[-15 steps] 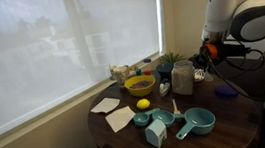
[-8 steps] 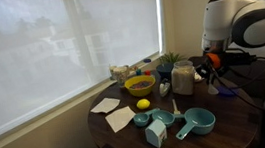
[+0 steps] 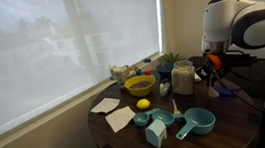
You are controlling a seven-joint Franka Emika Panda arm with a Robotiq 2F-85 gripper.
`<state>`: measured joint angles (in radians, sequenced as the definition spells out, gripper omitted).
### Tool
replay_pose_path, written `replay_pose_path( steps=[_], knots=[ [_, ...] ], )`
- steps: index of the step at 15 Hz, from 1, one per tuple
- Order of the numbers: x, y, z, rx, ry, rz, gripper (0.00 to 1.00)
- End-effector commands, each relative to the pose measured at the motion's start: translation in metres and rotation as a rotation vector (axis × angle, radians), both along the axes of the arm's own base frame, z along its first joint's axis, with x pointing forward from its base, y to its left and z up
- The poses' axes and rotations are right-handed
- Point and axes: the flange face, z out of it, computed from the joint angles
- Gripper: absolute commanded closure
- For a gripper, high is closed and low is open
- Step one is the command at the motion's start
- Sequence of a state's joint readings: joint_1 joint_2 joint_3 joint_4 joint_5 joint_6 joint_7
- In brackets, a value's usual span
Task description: Take a spoonful of some contents of the jar into the white bowl
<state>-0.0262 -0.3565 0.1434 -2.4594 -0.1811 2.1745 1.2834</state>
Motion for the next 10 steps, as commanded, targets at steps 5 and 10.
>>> replay_pose_path(
  steps=[5, 10],
  knots=[
    [-0.007, 0.027, -0.044, 0.111, 0.104, 0.072, 0.97],
    [-0.009, 0.029, -0.052, 0.096, 0.124, 0.105, 0.96]
  ],
)
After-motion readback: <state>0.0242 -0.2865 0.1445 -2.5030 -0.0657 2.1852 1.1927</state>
